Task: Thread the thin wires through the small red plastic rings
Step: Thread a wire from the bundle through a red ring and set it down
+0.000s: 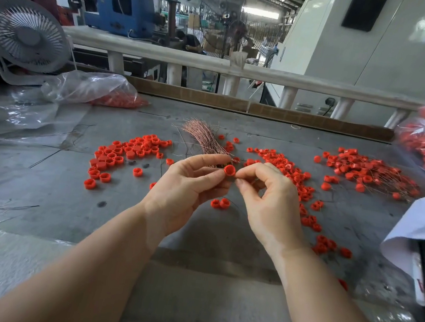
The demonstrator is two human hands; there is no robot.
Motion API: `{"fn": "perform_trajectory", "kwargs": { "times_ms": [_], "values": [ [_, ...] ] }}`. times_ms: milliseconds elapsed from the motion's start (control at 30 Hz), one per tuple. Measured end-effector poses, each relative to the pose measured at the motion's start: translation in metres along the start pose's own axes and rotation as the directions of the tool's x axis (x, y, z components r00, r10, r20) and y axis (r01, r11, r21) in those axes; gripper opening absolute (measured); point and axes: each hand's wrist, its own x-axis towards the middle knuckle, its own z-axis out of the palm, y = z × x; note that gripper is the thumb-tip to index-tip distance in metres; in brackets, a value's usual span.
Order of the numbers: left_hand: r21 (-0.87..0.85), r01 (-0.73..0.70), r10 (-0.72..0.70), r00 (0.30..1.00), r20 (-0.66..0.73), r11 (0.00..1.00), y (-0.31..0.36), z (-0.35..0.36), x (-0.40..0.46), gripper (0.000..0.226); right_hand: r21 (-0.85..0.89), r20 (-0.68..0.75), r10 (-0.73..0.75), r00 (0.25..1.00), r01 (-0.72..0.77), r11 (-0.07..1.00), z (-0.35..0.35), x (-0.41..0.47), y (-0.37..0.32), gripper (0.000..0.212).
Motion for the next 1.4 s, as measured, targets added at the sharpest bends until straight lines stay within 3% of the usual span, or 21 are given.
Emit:
{"fn": "perform_trajectory", "kwargs": {
  "times_ms": [233, 733, 1400],
  "values": [
    [0.013, 0.015, -0.015, 1.000, -0.016, 1.000, 0.0011, 0.0014, -0.0007, 0.019, -0.002, 0.011, 0.012, 1.000, -0.012, 1.000, -0.0009, -0.0004, -0.0014, 0.011],
    [-0.150, 0.099, -0.106, 0.993, -0.045, 0.984, 0.0047, 0.0024, 0.0009, 0.023, -0.006, 0.014, 0.026, 1.000, -0.026, 1.000, -0.0006, 0.0002, -0.0021, 0.012],
    [-0.132, 0.128, -0.139, 0.987, -0.077, 0.983, 0.0059, 0.0027, -0.0004, 0.018, -0.003, 0.022, 0.017, 1.000, -0.017, 1.000, -0.0006, -0.0009, -0.0008, 0.012]
  ]
}}
